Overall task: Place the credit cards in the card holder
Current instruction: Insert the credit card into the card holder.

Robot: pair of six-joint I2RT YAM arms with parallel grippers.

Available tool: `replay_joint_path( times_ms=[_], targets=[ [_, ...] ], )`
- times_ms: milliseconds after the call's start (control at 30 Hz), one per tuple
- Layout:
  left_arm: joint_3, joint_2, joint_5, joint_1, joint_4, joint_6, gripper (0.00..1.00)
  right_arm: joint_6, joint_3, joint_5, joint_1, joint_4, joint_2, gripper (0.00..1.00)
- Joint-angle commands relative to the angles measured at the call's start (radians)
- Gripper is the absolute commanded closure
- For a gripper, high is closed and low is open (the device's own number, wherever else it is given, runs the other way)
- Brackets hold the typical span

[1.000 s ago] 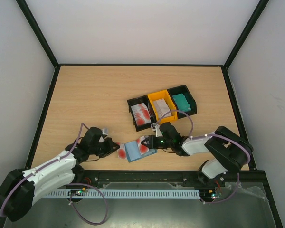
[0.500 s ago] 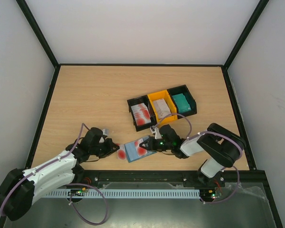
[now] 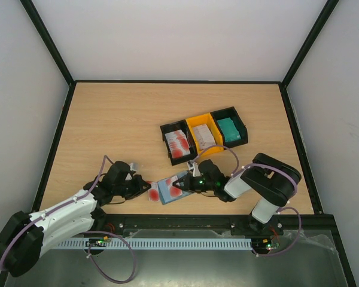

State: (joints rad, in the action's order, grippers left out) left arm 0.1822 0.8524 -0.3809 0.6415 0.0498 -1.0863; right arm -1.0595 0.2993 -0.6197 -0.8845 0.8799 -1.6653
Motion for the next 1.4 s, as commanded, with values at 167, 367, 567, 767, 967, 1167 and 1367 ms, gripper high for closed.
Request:
replay_joint_path(
  times_ms=[167,367,567,767,967,1167,1367],
  targets=[
    [-0.021,-0.012,0.007,0.009,0.016,-0.006,0.97,-0.002,-0.001,0.088,-0.02,-0.038,0.035,0.83],
    [-0.019,-0.019,0.005,0.009,0.013,-0.001,0.98,0.022,0.012,0.183,-0.023,-0.195,0.149,0.58],
    [-0.018,-0.017,0.003,0.009,0.008,0.006,0.98,0.026,0.053,0.216,-0.055,-0.264,0.119,0.58],
    [-0.023,-0.017,-0.005,0.009,0.007,0.012,0.97,0.013,0.096,0.268,-0.11,-0.284,0.082,0.59],
    [-0.023,-0.019,-0.008,0.009,0.007,0.019,0.97,0.041,0.136,0.295,-0.157,-0.313,0.044,0.6],
    [-0.013,-0.019,-0.009,0.009,0.009,0.03,0.97,0.145,0.203,0.357,-0.175,-0.477,0.061,0.57],
    [0.002,-0.019,-0.005,0.009,0.012,0.036,0.97,0.166,0.22,0.433,-0.177,-0.578,0.131,0.45]
  ],
)
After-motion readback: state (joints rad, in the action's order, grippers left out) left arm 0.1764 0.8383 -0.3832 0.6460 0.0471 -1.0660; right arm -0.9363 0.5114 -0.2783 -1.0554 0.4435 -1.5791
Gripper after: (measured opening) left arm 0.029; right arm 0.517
